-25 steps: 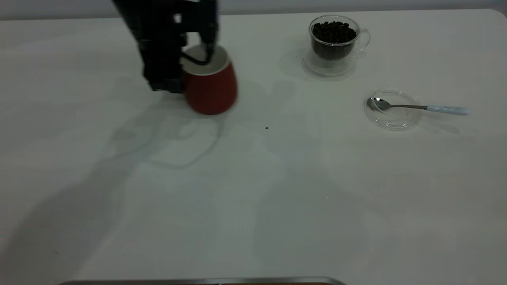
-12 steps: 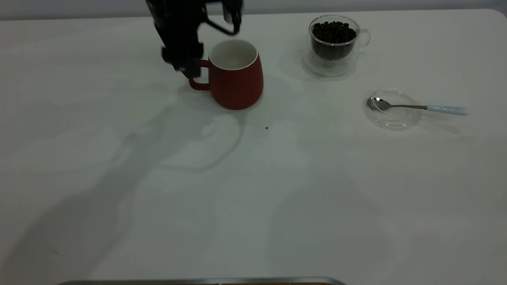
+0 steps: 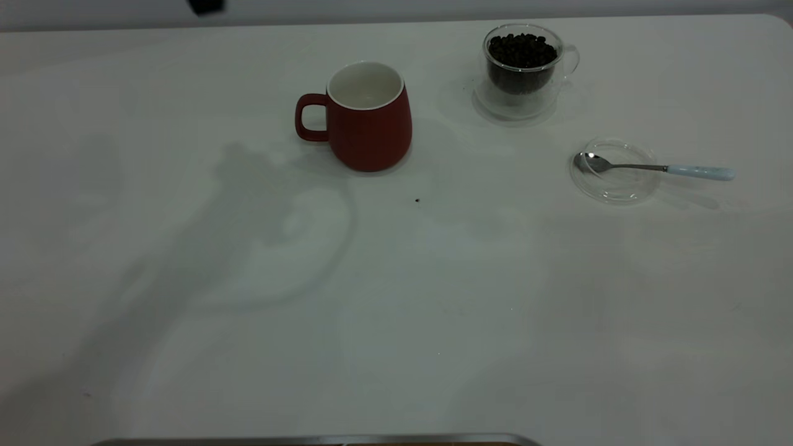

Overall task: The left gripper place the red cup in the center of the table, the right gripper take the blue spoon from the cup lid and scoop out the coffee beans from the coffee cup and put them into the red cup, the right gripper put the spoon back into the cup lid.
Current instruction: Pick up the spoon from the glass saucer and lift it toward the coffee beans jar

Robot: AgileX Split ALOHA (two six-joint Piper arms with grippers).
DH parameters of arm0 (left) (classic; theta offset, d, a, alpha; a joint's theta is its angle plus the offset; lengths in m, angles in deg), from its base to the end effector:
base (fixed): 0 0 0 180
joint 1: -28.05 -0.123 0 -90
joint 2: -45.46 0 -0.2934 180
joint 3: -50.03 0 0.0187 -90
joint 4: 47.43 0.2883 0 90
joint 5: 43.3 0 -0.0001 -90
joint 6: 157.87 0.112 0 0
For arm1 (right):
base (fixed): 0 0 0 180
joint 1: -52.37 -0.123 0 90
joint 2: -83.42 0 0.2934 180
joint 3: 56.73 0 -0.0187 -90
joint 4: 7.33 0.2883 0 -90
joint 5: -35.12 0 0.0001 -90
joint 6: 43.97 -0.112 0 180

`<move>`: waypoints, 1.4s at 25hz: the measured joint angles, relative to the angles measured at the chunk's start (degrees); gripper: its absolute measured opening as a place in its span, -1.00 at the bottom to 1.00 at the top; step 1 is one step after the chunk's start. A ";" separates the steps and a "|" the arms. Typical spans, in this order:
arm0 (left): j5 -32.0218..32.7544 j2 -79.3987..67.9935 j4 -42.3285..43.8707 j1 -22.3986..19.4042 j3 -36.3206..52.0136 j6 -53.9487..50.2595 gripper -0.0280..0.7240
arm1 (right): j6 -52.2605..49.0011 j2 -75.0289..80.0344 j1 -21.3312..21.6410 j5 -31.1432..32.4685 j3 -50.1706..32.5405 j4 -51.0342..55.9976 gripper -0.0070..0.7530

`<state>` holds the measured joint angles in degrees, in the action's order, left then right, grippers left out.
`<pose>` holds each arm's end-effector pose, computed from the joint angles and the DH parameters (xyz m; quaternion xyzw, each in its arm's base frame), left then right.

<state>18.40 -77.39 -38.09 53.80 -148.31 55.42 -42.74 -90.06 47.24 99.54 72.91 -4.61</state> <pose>0.4302 -0.1897 0.2078 0.5134 0.8464 0.0835 0.1144 0.0348 0.0079 0.2713 -0.0499 0.8700 0.0403 0.4889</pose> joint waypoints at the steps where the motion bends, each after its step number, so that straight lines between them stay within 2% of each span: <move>1: 2.68 1.28 0.75 0.00 0.00 -2.26 0.61 | 0.00 0.00 0.00 0.00 0.00 0.00 -0.35; 2: 5.03 2.30 1.41 0.00 0.00 -4.37 0.61 | 0.00 0.00 0.00 0.00 0.00 0.00 -0.35; 8: 5.04 11.32 2.71 0.00 3.19 -16.83 0.61 | 0.00 0.00 0.00 0.00 0.00 0.00 -0.35; 11: 5.04 18.62 1.67 0.00 8.88 -20.27 0.61 | 0.00 0.00 0.00 0.00 0.00 0.00 -0.35; 17: 5.04 38.64 0.32 0.00 25.94 -25.88 0.61 | 0.00 0.00 0.00 0.00 0.00 0.00 -0.35; 23: 5.04 60.92 -1.79 0.00 39.75 -27.28 0.61 | 0.00 0.00 0.00 0.00 0.00 0.00 -0.35; 29: 5.09 82.69 -3.67 0.00 46.48 -31.67 0.61 | 0.00 0.00 0.00 0.00 0.00 0.00 -0.35; 35: 5.09 95.02 -4.11 -0.23 51.51 -37.72 0.61 | 0.00 0.00 0.00 0.00 0.00 0.00 -0.35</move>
<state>23.49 17.63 -42.20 53.56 -96.80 17.70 -42.74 -90.06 47.24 99.54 72.91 -4.61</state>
